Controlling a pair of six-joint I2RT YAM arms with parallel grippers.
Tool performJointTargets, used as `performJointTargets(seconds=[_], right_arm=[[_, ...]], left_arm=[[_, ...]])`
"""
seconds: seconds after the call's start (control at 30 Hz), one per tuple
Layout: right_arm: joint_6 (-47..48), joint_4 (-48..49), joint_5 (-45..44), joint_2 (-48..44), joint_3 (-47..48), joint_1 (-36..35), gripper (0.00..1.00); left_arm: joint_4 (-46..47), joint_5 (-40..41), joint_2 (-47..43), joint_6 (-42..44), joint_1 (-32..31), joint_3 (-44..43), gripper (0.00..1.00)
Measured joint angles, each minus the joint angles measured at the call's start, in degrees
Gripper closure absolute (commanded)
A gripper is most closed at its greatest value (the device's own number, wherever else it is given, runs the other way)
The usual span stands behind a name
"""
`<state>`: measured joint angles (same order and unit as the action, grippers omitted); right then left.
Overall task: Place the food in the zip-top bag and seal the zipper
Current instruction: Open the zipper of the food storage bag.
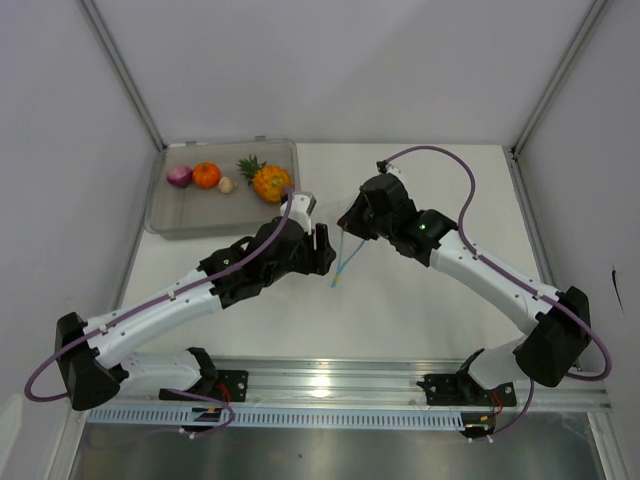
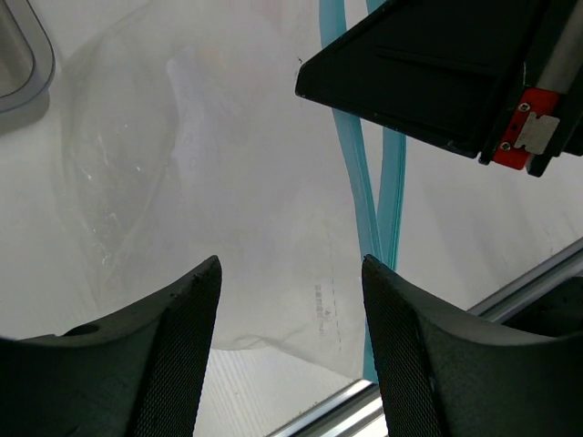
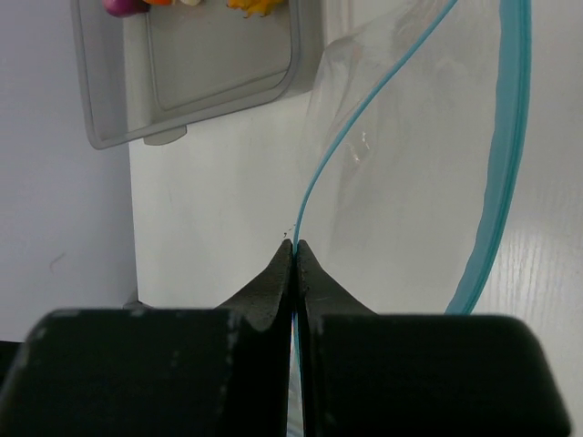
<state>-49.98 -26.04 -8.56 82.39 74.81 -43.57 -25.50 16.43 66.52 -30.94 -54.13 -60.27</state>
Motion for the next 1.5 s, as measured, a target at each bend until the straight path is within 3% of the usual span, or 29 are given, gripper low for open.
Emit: performJointTargets(seconds=[0.67,0.87,1.0,1.1,1.13,1.37,1.5], right_arm=[[-1.1,0.7,0.0,-0.2,-1.3,-1.8,1.0],[-1.1,1.1,-0.1,-0.2,-1.3,-2.6,1.0],[-1.4,1.3,-0.1,-0.2,-1.8,-2.9,1.0],[-1.5,1.4,-0.1,-0.3,-2.0,-3.0,1.0],[-1.5,1.5,-0.2,-0.4,-2.2,-3.0,1.0],[-1.5,1.5,-0.5,-1.4,-2.8,-3.1,1.0],[-1.5,1.5,-0.5,-1.4,-2.8,-3.1,0.91]], left_arm=[[7.5,-0.6,-1.5,-0.1,-0.6,4.5,0.32],[7.8,-0.5,0.1,-0.1,-0.7,4.5,0.23],[8.3,-0.4,1.9,0.0,-0.7,4.5,0.22],[8.3,0.0,3.1,-0.1,-0.7,4.5,0.32],[8.2,0.0,3.3,-0.1,-0.7,4.5,0.42],[8.5,0.2,3.5,-0.1,-0.8,4.5,0.75],[8.4,0.2,3.5,-0.2,-0.8,4.5,0.98]])
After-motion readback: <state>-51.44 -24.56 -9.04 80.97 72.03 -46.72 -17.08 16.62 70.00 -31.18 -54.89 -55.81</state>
